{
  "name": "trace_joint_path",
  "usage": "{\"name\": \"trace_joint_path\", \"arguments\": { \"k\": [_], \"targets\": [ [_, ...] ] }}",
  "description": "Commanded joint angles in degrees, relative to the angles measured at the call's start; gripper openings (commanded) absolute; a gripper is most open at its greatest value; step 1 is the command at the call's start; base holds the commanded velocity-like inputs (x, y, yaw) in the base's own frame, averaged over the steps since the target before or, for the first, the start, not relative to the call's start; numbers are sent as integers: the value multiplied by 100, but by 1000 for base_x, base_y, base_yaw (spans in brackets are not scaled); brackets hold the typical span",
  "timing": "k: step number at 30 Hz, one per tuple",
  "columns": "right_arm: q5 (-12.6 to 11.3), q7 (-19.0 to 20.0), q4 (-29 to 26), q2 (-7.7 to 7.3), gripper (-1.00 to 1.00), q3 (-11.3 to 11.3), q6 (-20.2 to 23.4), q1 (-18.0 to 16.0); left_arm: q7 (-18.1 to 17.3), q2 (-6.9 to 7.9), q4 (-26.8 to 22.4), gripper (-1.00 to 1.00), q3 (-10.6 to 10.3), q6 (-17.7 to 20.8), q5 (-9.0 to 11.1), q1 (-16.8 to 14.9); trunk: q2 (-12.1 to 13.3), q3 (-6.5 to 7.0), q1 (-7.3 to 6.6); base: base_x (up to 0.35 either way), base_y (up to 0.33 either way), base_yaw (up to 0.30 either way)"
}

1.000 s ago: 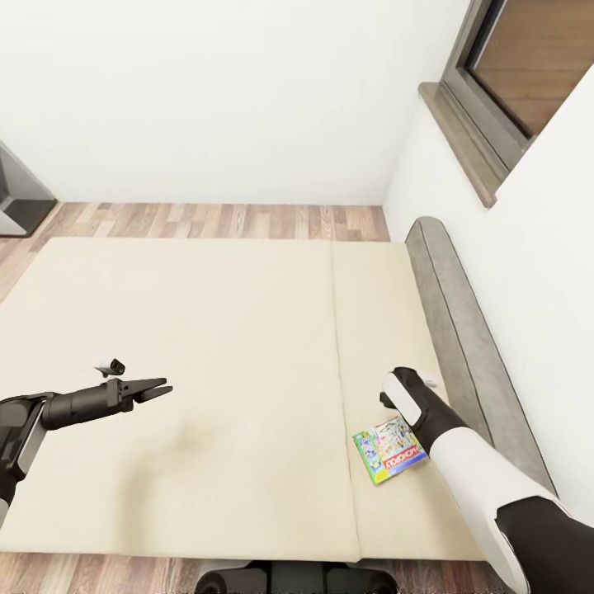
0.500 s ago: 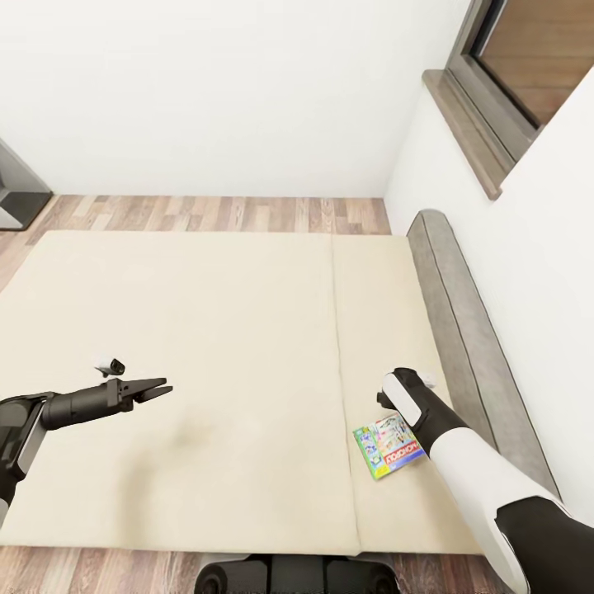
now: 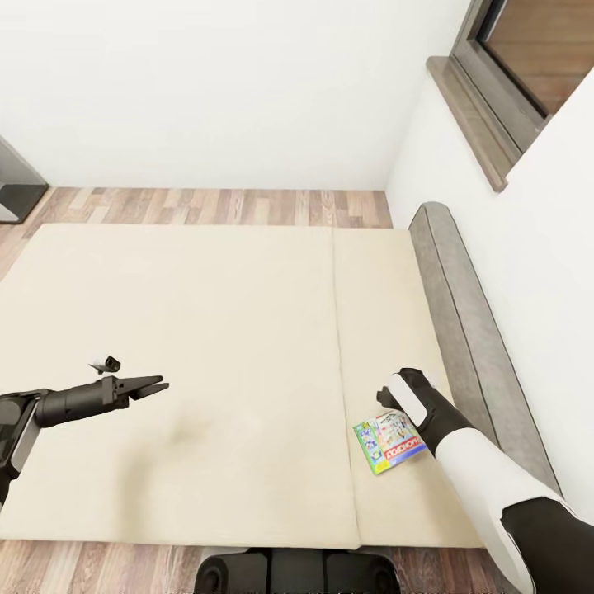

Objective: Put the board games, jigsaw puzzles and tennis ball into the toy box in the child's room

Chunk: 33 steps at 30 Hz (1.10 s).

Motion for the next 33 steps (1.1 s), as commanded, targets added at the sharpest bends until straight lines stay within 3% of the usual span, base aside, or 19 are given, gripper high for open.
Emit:
{"name": "trace_joint_path", "arguments": {
  "k": [1,18,33],
  "targets": [
    [-62,-38,-5,-34,100,44,15,-4,-23,2,-13,100,-5,62,0,-2,-10,-17,3,0,0,0],
    [-64,-11,1,-88,100,37,-30,13,-23,2,-32,100,-2,63,4,-2,-10,-178,3,0,0,0],
    [-117,208,-2,-250,100,19,-62,-1,-23,2,-32,100,-2,63,4,-2,-10,-319,3,0,0,0]
  ]
}}
